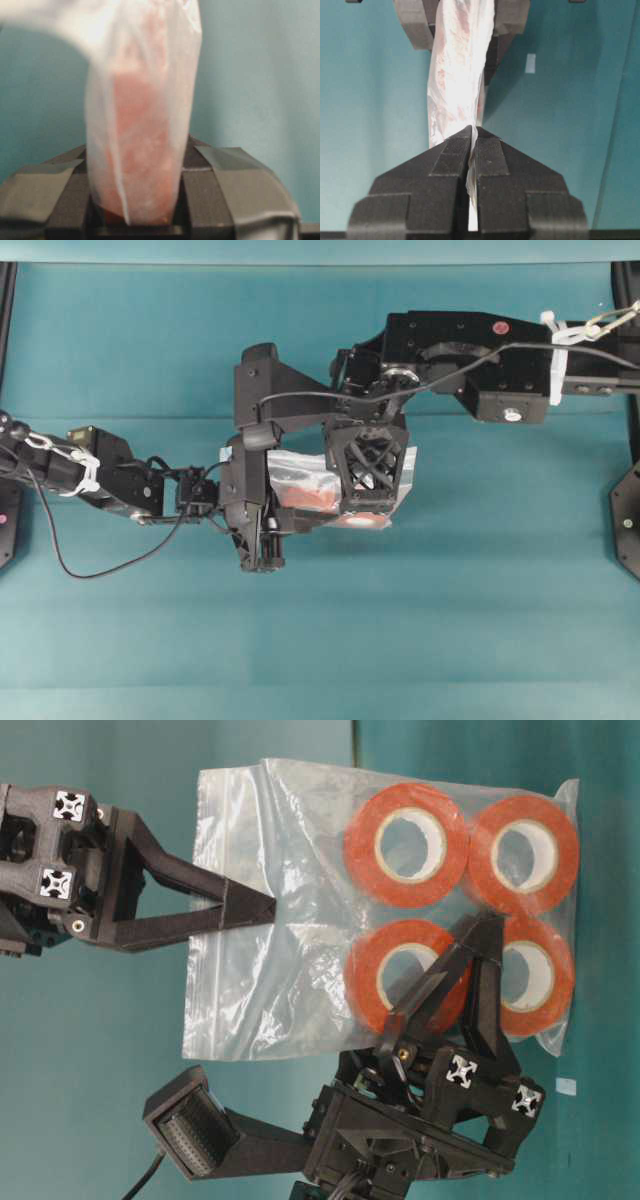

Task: Hand over the clear zip bag and make it stand upright.
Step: 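Close the left gripper on the bag's bottom edge, then open the right gripper to release the bag's top edge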

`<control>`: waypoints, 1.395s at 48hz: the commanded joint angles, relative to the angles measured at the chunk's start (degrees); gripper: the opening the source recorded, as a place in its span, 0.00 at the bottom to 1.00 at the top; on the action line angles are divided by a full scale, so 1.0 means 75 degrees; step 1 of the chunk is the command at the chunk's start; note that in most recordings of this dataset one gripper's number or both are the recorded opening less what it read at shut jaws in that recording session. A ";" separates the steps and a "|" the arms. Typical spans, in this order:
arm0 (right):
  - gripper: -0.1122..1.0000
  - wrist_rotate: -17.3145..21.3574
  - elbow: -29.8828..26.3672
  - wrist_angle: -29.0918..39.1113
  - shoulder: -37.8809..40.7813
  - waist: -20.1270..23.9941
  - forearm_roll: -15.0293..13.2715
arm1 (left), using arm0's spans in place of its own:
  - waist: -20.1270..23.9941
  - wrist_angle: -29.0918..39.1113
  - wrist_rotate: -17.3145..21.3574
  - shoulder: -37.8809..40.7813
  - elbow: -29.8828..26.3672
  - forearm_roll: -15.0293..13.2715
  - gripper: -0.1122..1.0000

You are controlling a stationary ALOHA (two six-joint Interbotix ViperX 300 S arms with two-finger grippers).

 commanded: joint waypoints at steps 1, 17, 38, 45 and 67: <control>0.11 0.0023 -0.0035 0.0000 -0.0152 0.0012 -0.0012 | -0.0094 -0.0012 0.0023 -0.0035 -0.0094 0.0012 0.31; 0.11 0.0047 0.0094 -0.0023 -0.0223 0.0012 0.0000 | -0.0094 0.0047 0.0035 -0.0035 -0.0094 0.0012 0.31; 0.12 0.0035 0.0047 -0.0070 -0.0234 0.0047 0.0422 | -0.0082 0.0164 0.0035 -0.0035 -0.0094 0.0012 0.31; 0.33 0.0094 -0.0070 -0.0012 -0.0258 0.0059 0.0691 | -0.0059 0.0223 0.0035 -0.0035 -0.0105 0.0012 0.31; 0.87 0.0785 -0.0727 -0.0117 -0.1055 0.0082 0.0328 | -0.0059 0.0551 0.0047 -0.0070 -0.0117 0.0012 0.31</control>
